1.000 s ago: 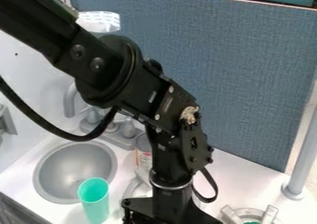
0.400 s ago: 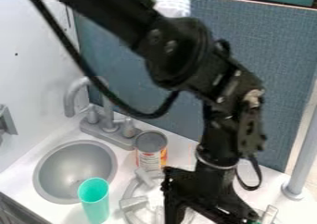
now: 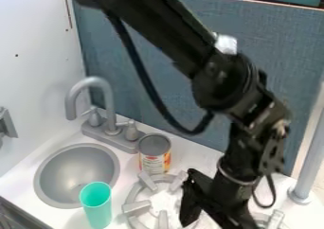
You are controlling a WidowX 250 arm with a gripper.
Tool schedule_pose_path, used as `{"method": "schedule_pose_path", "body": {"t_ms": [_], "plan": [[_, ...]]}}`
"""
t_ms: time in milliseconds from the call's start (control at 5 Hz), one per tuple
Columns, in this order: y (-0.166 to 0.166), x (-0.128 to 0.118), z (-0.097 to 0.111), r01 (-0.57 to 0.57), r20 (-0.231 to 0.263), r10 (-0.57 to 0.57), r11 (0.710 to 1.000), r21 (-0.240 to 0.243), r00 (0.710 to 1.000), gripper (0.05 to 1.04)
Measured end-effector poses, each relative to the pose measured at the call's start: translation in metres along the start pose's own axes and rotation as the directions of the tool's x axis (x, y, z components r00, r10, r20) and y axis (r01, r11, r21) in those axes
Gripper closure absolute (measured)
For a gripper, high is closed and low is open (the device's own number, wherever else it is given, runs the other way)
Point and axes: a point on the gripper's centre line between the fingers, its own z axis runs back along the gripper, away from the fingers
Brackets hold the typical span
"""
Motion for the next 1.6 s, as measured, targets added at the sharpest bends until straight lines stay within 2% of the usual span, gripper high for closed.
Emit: {"method": "schedule_pose_path", "body": {"t_ms": [200, 400, 600, 1000, 1200, 1400, 1600], "plan": [[0.009, 0.013, -0.016, 0.092, 0.002, -0.092, 0.996, -0.013, 0.996, 0.083], [0.011, 0.023, -0.031, 0.206, 0.040, -0.205, 0.978, -0.035, 0.978, 0.083], [0.011, 0.038, -0.043, 0.272, 0.063, -0.268, 0.961, -0.052, 0.961, 0.083], [0.003, 0.065, -0.064, 0.335, 0.065, -0.332, 0.941, -0.044, 0.941, 0.083], [-0.011, 0.073, -0.067, 0.385, 0.068, -0.383, 0.922, -0.035, 0.921, 0.083], [-0.018, 0.083, -0.069, 0.390, 0.081, -0.386, 0.920, -0.034, 0.919, 0.083], [-0.022, 0.090, -0.072, 0.371, 0.083, -0.368, 0.928, -0.020, 0.926, 0.140]]}}
